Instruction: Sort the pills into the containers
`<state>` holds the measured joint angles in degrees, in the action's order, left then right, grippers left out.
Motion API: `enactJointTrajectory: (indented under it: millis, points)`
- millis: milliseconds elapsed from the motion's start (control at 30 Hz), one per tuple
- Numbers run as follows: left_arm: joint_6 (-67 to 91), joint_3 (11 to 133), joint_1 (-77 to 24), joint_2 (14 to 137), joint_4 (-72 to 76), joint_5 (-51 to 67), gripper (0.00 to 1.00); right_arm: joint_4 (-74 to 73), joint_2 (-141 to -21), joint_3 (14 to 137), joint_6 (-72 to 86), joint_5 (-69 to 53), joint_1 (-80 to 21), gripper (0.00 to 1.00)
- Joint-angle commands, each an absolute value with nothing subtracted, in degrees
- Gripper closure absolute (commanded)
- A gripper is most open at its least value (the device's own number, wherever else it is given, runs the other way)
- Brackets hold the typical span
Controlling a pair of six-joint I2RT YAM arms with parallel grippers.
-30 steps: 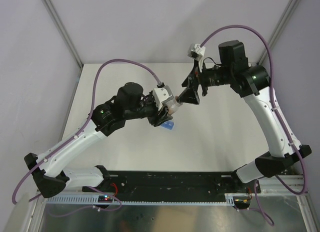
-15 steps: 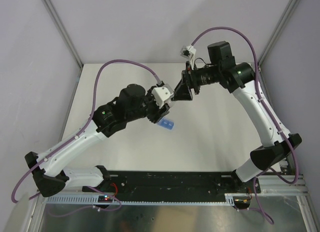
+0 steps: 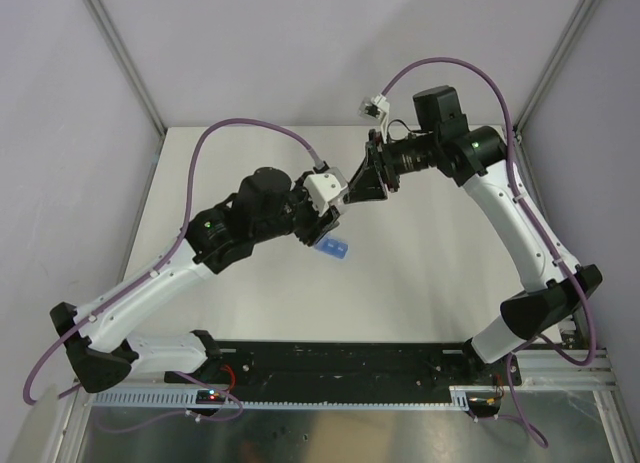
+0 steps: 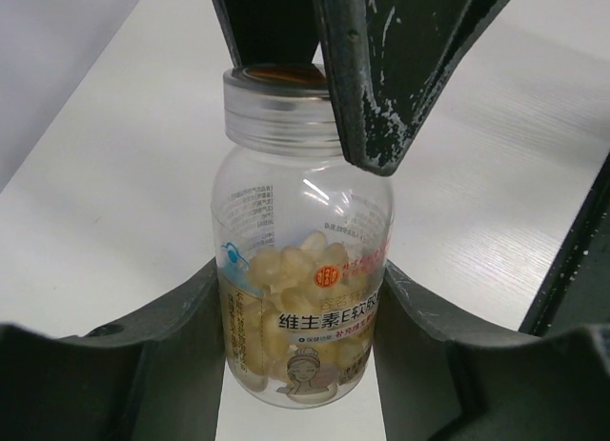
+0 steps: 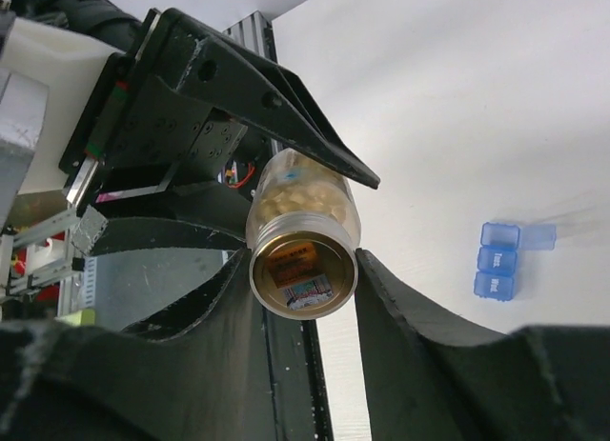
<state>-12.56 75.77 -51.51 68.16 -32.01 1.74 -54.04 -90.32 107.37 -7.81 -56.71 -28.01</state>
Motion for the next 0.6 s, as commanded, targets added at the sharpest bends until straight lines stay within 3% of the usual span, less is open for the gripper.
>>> enactJointTrajectory:
  millis: [0,167,333,467,567]
  points:
    - [-12.43,77.09,-50.97,66.31,-29.03,11.54,1.0,-55.38,-87.49,108.45,-13.96,-59.06,-28.23,0.87]
    - [-8.28,76.85,-46.43,65.52,-29.5,33.01,1.0,-60.62,-83.63,110.15,-24.57,-55.75,-30.33,0.93]
    - [-3.5,77.5,-44.49,66.53,-29.53,47.72,1.0,-65.95,-80.79,111.94,-32.91,-47.38,-35.26,0.9]
    - [-2.1,77.54,-44.44,67.26,-29.53,52.27,1.0,-68.54,-79.83,112.79,-36.3,-41.34,-38.89,0.78]
    - [-2.11,77.29,-44.44,67.39,-29.45,52.46,1.0,-69.6,-79.5,112.93,-37.46,-38.82,-40.01,0.62]
